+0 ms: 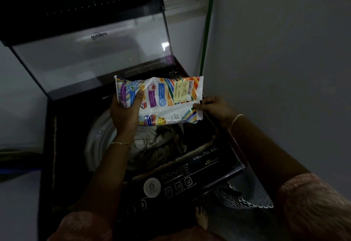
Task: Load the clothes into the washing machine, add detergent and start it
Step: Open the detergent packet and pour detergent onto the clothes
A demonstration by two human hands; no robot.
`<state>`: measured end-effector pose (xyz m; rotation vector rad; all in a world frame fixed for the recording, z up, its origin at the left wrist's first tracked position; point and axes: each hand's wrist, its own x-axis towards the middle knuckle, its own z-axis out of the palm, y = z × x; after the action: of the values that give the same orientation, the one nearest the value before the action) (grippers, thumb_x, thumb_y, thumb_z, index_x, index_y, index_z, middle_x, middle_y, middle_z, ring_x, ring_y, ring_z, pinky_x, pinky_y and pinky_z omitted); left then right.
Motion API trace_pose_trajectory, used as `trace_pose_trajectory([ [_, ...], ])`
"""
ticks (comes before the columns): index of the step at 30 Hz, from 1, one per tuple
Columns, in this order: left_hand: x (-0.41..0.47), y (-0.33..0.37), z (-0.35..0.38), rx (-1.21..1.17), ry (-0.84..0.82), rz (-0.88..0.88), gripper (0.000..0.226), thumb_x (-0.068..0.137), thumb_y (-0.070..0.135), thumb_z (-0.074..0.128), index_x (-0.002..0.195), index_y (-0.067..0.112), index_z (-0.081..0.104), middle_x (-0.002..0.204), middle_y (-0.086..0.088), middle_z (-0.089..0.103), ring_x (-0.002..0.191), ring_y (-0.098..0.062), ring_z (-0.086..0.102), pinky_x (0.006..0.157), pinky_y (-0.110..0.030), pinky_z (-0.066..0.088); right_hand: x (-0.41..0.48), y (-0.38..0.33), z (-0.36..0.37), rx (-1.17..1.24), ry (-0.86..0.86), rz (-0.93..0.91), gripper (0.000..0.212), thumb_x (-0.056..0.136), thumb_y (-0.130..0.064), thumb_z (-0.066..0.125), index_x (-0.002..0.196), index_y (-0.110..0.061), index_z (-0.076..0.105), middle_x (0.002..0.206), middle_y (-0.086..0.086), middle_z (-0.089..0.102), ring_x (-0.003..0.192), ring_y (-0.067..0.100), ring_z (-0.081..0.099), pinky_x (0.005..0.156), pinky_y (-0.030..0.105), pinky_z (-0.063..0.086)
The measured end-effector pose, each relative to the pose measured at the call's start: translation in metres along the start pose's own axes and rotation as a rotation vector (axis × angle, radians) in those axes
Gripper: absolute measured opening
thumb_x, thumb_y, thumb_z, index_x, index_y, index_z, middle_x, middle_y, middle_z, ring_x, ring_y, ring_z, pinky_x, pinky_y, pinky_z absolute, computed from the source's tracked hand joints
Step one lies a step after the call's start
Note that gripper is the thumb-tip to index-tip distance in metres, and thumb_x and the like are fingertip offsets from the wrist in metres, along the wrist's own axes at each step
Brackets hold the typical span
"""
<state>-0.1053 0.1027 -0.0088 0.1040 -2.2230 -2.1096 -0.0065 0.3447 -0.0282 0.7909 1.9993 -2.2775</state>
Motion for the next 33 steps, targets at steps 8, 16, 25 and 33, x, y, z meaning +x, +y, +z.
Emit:
trace_pose_trajectory([
  [8, -0.001, 0.006, 0.004, 0.039, -0.009, 0.080, 0.037, 0.074, 0.038, 0.080, 0.104, 0.024, 0.064, 0.093, 0.011, 0.071, 0.082, -0.005, 0.071, 0.074, -0.033, 0.060, -0.004, -0.002, -0.002, 0.070, -0.001, 0.034, 0.006, 0.083, -0.005, 0.069, 0.085, 0.000, 0.067, 0.112, 0.022, 0.068, 0.102, 0.035, 0.067, 0.091, 0.049, 0.053],
  [16, -0.002, 0.004, 0.001, 0.061, -0.030, 0.060, 0.043, 0.069, 0.049, 0.078, 0.102, 0.026, 0.065, 0.096, 0.006, 0.073, 0.084, -0.011, 0.072, 0.077, -0.042, 0.060, -0.004, 0.000, -0.004, 0.056, -0.018, 0.036, 0.011, 0.082, -0.008, 0.070, 0.085, 0.002, 0.067, 0.110, 0.023, 0.068, 0.102, 0.036, 0.067, 0.091, 0.050, 0.053],
  [25, -0.002, 0.006, 0.004, 0.079, 0.019, 0.072, 0.041, 0.072, 0.043, 0.079, 0.105, 0.024, 0.064, 0.095, 0.009, 0.071, 0.078, -0.002, 0.069, 0.068, -0.024, 0.057, 0.000, -0.003, 0.001, 0.088, -0.007, 0.022, 0.009, 0.081, -0.007, 0.071, 0.081, 0.002, 0.067, 0.108, 0.024, 0.069, 0.100, 0.037, 0.067, 0.088, 0.048, 0.055],
  [33, -0.004, 0.013, 0.013, 0.138, 0.107, 0.106, 0.033, 0.073, 0.050, 0.075, 0.095, 0.034, 0.058, 0.085, 0.019, 0.063, 0.079, -0.001, 0.064, 0.074, -0.027, 0.054, 0.011, -0.020, 0.003, 0.000, 0.060, 0.005, 0.009, 0.081, -0.009, 0.072, 0.080, -0.001, 0.067, 0.104, 0.020, 0.069, 0.087, 0.029, 0.070, 0.073, 0.035, 0.061],
])
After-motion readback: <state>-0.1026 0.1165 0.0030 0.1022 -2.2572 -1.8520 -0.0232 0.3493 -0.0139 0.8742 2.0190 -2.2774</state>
